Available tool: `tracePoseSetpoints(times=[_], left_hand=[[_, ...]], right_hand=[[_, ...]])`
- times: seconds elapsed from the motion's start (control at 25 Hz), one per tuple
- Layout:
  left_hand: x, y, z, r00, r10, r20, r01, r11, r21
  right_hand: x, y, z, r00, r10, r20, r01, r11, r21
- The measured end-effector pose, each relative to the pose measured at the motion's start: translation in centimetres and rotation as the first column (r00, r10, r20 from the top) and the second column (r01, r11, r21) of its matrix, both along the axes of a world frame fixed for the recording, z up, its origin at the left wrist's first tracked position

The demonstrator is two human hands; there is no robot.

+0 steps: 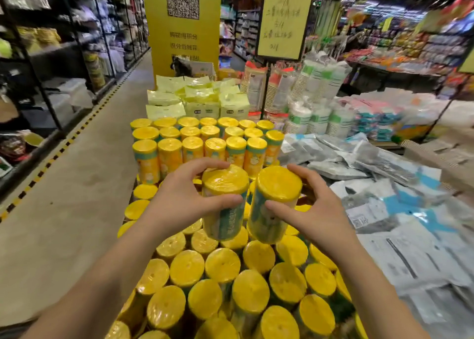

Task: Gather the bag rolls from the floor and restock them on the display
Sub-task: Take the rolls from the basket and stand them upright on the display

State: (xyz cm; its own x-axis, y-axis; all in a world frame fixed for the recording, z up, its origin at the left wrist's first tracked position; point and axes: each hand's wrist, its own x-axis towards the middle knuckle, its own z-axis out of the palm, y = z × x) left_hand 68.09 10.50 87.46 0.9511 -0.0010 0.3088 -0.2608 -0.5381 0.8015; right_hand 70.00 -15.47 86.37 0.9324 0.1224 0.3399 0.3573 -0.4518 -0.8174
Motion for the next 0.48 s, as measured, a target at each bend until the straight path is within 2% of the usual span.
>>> tracePoseSetpoints(times=[0.16, 0.36, 0.48], left_hand=[[3.1, -4.9, -0.2, 0.998, 0.057, 0.011, -0.057, 0.998, 0.026], [5.4, -9.4, -0.9, 0.991, 0.132, 0.008, -0.132, 0.991, -0.011], [6.3, -11.7, -0.9, 0.982, 0.189, -0.007, -0.189, 0.981, -0.035]], right_hand=[[4.2, -4.4, -0.6, 0.999, 0.049, 0.013, -0.049, 0.999, -0.01], [11.9, -8.2, -1.2, 0.996, 0.09, 0.004, -0.09, 0.995, 0.036], [18.1, -8.5, -1.9, 0.993, 0.115, -0.001, -0.115, 0.993, -0.019]])
